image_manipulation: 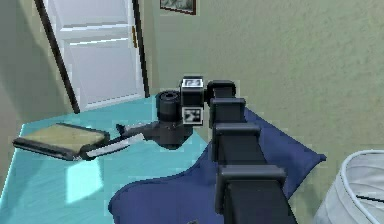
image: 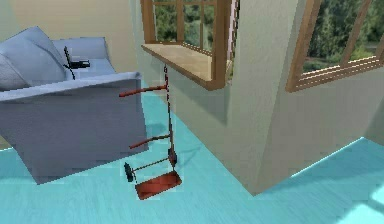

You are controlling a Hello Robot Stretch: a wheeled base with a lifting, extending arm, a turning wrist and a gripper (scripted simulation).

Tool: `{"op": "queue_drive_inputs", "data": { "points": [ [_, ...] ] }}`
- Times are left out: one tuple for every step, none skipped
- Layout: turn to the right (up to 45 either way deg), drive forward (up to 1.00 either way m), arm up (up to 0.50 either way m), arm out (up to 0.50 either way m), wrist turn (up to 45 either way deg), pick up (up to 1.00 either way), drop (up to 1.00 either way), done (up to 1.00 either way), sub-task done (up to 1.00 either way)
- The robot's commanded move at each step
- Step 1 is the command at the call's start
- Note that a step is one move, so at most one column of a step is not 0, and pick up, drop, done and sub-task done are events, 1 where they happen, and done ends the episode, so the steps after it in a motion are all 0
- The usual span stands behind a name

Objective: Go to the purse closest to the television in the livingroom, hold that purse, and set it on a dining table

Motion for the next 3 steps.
{"op": "queue_drive_inputs", "data": {
  "points": [
    [0.0, 0.00, 0.00, 0.00, -45.0, 0.00, 0.00, 0.00, 0.00],
    [0.0, 0.00, 0.00, 0.00, -24.0, 0.00, 0.00, 0.00, 0.00],
    [0.0, 0.00, 0.00, -0.18, 0.0, 0.00, 0.00, 0.00, 0.00]
  ]
}}
